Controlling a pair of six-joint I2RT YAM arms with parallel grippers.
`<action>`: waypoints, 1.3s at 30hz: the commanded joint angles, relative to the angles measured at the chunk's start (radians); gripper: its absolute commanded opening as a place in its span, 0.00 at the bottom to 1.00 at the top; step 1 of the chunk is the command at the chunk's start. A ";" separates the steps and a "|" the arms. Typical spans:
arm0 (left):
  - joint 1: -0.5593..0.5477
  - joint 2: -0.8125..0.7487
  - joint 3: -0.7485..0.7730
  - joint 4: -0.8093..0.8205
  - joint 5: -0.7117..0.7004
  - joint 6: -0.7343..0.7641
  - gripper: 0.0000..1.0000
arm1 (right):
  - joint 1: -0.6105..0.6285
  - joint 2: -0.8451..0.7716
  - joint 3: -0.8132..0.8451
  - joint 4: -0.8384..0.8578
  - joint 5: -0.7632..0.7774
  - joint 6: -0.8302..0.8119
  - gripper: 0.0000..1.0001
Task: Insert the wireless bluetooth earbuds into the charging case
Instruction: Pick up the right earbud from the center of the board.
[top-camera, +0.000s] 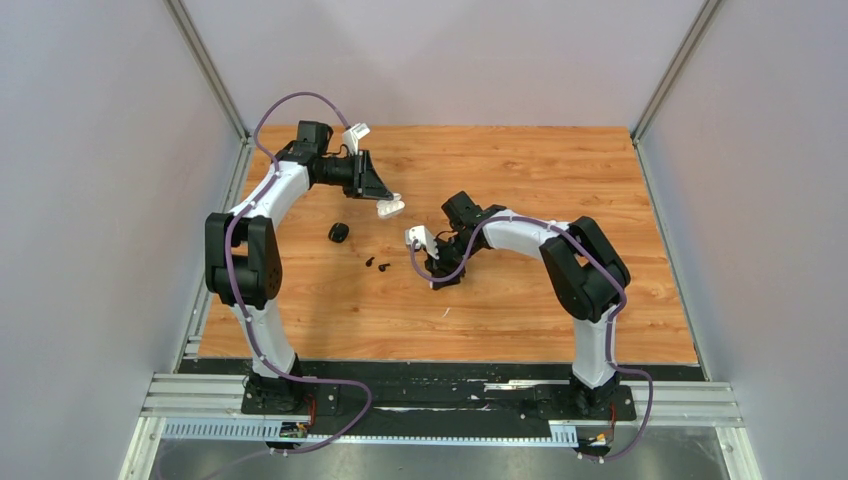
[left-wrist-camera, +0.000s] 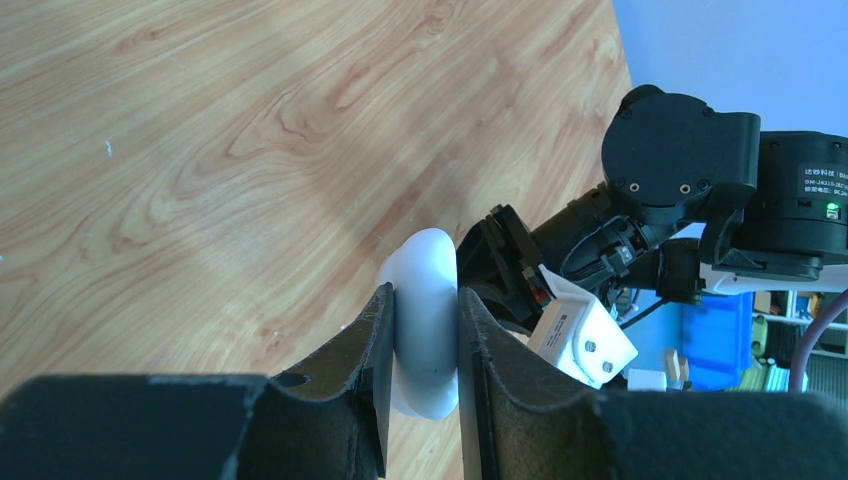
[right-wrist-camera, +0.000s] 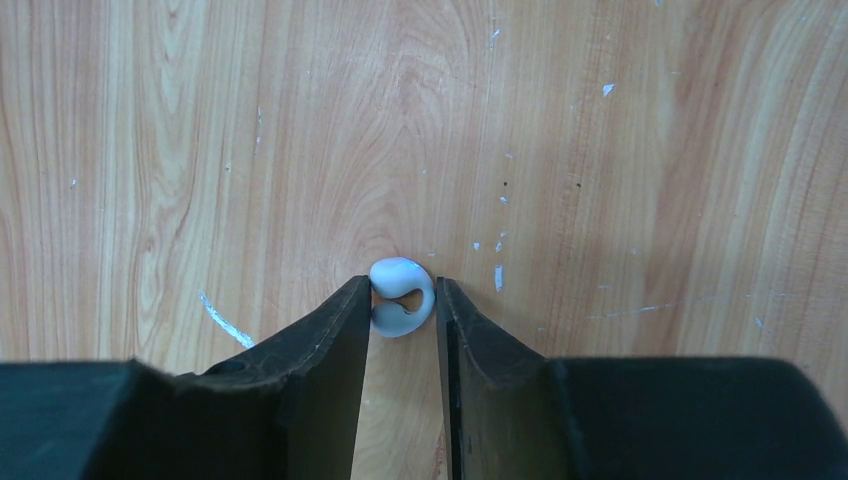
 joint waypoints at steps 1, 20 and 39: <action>0.009 -0.030 0.000 0.019 0.014 -0.005 0.00 | 0.006 -0.017 -0.005 0.001 0.005 0.005 0.30; 0.009 -0.033 -0.025 0.039 0.025 -0.018 0.00 | -0.018 -0.050 0.059 -0.046 -0.050 0.123 0.37; 0.008 -0.040 -0.039 0.056 0.037 -0.036 0.00 | -0.040 0.001 0.103 -0.067 -0.072 0.158 0.31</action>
